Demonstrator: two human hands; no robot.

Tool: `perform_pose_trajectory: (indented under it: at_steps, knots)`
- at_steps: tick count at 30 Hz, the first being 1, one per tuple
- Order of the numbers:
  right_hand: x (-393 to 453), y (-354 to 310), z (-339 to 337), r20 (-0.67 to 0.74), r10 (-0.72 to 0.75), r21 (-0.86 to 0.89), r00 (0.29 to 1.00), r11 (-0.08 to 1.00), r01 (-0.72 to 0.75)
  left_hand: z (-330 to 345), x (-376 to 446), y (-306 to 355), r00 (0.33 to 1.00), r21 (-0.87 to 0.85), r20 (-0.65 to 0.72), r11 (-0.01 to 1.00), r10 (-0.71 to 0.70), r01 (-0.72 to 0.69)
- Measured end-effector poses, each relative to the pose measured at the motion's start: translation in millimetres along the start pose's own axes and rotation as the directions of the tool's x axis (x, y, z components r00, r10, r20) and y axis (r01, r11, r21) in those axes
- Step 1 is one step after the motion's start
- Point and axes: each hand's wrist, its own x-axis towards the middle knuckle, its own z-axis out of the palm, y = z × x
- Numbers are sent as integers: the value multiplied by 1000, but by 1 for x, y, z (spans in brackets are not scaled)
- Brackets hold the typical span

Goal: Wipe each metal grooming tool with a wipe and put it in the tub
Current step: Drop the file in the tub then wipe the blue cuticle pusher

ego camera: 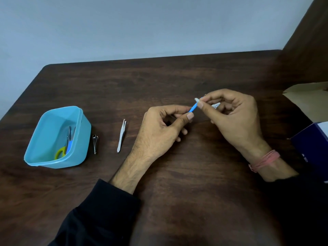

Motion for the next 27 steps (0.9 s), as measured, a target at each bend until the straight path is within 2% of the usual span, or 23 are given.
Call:
perform_pose_trajectory:
  at_steps: [2,6,10,14,18,27]
  knots:
    - [1,2,-1,-29,10,-3,1000,1000,-10,0,0,0,1000,-4,18,1000,-2,2]
    - [-4,-1,2,43,-36,-34,998,999,38,-1,0,0,999,18,34,1000,5,-6]
    - [0,2,0,-33,4,-21,999,1000,-5,-3,0,-2,999,117,22,992,44,-46]
    - [-2,0,1,-13,5,-27,1000,1000,-6,-4,2,-4,996,168,34,982,78,-83]
    - [5,4,-4,-126,62,31,990,998,-59,-2,2,-5,996,179,44,980,80,-86]
    - [4,-1,-3,-134,37,-14,990,999,-39,-2,1,-2,997,159,56,986,45,-53]
